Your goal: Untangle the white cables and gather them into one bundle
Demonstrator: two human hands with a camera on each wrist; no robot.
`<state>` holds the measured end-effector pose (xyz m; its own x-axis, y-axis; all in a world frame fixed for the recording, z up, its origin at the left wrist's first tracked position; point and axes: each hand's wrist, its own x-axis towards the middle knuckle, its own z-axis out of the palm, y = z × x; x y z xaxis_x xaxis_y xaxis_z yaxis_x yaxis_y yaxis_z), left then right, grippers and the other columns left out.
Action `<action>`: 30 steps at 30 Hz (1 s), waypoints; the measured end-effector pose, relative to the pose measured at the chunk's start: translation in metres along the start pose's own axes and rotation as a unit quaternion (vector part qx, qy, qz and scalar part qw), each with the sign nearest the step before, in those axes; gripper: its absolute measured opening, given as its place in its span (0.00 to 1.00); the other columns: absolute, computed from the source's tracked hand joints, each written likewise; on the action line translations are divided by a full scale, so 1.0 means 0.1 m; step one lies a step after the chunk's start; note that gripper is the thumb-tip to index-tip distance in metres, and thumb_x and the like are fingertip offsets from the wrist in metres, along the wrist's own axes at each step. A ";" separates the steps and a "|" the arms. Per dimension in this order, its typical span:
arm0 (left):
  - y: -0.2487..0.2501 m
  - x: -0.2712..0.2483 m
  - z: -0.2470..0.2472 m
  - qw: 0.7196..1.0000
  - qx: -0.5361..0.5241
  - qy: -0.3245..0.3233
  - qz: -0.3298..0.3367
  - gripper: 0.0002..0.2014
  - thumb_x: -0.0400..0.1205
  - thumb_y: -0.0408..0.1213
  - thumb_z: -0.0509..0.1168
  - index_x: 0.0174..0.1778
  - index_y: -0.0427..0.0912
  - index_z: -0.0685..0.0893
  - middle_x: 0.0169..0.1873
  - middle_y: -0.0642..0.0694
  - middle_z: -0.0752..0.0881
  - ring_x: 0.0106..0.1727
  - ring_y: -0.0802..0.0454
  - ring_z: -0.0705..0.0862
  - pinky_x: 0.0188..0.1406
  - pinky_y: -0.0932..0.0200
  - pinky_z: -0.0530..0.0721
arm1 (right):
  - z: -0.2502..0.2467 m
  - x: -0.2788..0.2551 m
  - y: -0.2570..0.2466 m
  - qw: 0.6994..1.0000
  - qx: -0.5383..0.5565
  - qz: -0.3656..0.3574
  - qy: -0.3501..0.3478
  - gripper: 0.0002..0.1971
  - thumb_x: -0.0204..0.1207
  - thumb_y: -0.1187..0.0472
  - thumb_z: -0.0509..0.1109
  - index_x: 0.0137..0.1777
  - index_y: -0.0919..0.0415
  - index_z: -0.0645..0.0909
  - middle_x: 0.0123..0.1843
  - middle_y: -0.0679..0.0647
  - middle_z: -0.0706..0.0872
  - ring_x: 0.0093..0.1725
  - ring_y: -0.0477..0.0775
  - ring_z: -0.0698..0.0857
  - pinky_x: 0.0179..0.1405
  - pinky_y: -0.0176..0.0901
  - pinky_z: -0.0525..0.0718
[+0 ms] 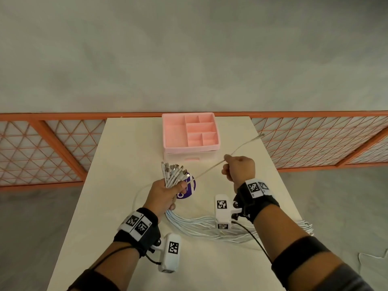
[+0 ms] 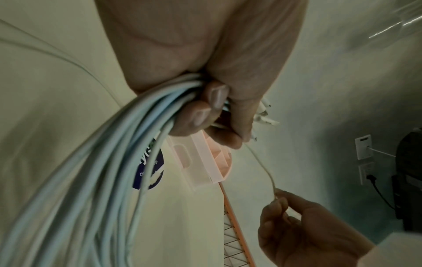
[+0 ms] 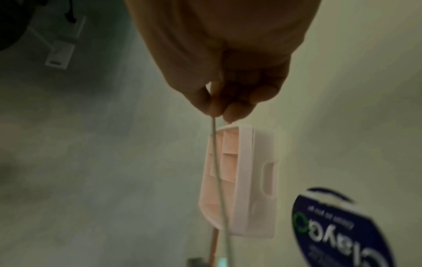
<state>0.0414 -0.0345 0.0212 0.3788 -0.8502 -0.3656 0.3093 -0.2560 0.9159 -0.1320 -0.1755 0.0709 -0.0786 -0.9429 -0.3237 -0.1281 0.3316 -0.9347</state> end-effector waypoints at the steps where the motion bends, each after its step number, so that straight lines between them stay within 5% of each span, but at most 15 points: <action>1: 0.01 0.01 0.02 1.000 0.000 0.003 0.001 0.01 0.81 0.34 0.73 0.47 0.42 0.88 0.34 0.40 0.87 0.21 0.54 0.65 0.22 0.62 0.66 | -0.02 -0.02 0.03 0.998 -0.062 -0.031 0.002 0.08 0.76 0.61 0.74 0.43 0.67 0.81 0.28 0.56 0.85 0.26 0.53 0.82 0.26 0.39 0.75; 4: 0.07 0.04 0.08 1.000 0.013 0.008 0.007 0.02 0.81 0.34 0.73 0.47 0.42 0.89 0.33 0.42 0.87 0.21 0.55 0.66 0.23 0.62 0.65 | 0.05 -0.21 0.09 0.959 -0.196 -0.202 -0.040 0.05 0.76 0.60 0.74 0.48 0.60 0.83 0.41 0.48 0.86 0.39 0.42 0.83 0.35 0.24 0.75; 7: 0.12 0.06 0.13 1.000 0.018 0.010 0.015 0.02 0.81 0.34 0.73 0.47 0.39 0.88 0.32 0.41 0.87 0.19 0.55 0.67 0.22 0.62 0.65 | 0.19 -0.38 0.19 0.882 -0.286 -0.302 -0.224 0.06 0.80 0.58 0.71 0.52 0.56 0.87 0.46 0.43 0.86 0.47 0.40 0.81 0.45 0.20 0.73; 9: 0.15 0.06 0.15 0.999 0.011 0.035 0.025 0.03 0.81 0.35 0.74 0.46 0.39 0.88 0.30 0.42 0.86 0.18 0.56 0.69 0.21 0.62 0.66 | 0.25 -0.40 0.25 0.855 -0.325 -0.273 -0.296 0.07 0.82 0.58 0.68 0.49 0.58 0.88 0.40 0.46 0.87 0.38 0.39 0.81 0.39 0.28 0.75; 13: 0.13 0.08 0.11 0.986 -0.052 0.158 0.019 0.05 0.81 0.36 0.74 0.42 0.40 0.86 0.27 0.46 0.84 0.15 0.58 0.71 0.18 0.63 0.69 | 0.28 -0.31 0.24 0.889 -0.306 -0.259 -0.222 0.08 0.83 0.58 0.67 0.46 0.59 0.85 0.36 0.49 0.87 0.31 0.39 0.80 0.32 0.31 0.74; 15: 0.11 0.06 0.09 0.983 -0.092 0.156 -0.020 0.06 0.82 0.38 0.72 0.45 0.39 0.86 0.34 0.43 0.89 0.16 0.57 0.69 0.16 0.64 0.69 | 0.30 -0.32 0.18 0.894 -0.279 -0.270 -0.223 0.07 0.83 0.58 0.68 0.45 0.57 0.85 0.36 0.48 0.86 0.32 0.40 0.81 0.32 0.27 0.75; 18: 0.11 0.04 0.09 0.981 -0.143 0.101 -0.086 0.11 0.84 0.43 0.69 0.49 0.36 0.87 0.45 0.40 0.93 0.18 0.57 0.67 0.15 0.64 0.68 | 0.36 -0.43 0.14 0.869 -0.284 -0.266 -0.305 0.07 0.82 0.59 0.68 0.42 0.53 0.83 0.32 0.42 0.82 0.30 0.38 0.78 0.32 0.29 0.75; 22: 0.23 0.03 0.10 0.940 -0.294 0.102 -0.138 0.10 0.87 0.41 0.64 0.45 0.38 0.84 0.36 0.45 0.90 0.13 0.58 0.71 0.11 0.68 0.68 | 0.34 -0.50 0.25 0.839 -0.320 -0.246 -0.365 0.11 0.78 0.60 0.71 0.34 0.48 0.80 0.33 0.50 0.85 0.34 0.46 0.81 0.40 0.42 0.81; 26: 0.29 0.15 -0.07 0.925 -0.314 0.176 -0.120 0.09 0.88 0.39 0.64 0.42 0.42 0.81 0.34 0.47 0.88 0.13 0.59 0.70 0.12 0.69 0.68 | 0.13 -0.46 0.35 0.777 -0.398 -0.163 -0.461 0.12 0.72 0.65 0.71 0.28 0.52 0.78 0.24 0.42 0.79 0.28 0.42 0.77 0.36 0.38 0.77; 30: 0.28 0.22 -0.15 0.928 -0.308 0.185 -0.096 0.09 0.87 0.40 0.66 0.42 0.44 0.83 0.31 0.50 0.89 0.15 0.59 0.67 0.13 0.67 0.68 | -0.24 -0.24 0.45 0.762 -0.457 -0.046 -0.457 0.09 0.67 0.62 0.69 0.27 0.54 0.78 0.25 0.53 0.81 0.27 0.52 0.77 0.35 0.43 0.78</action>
<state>0.0714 -0.0534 0.0366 0.5031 -0.5707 -0.6490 0.7993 0.0219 0.6005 -0.1596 -0.1369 0.0404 0.6400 -0.4536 -0.6203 -0.7589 -0.2467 -0.6026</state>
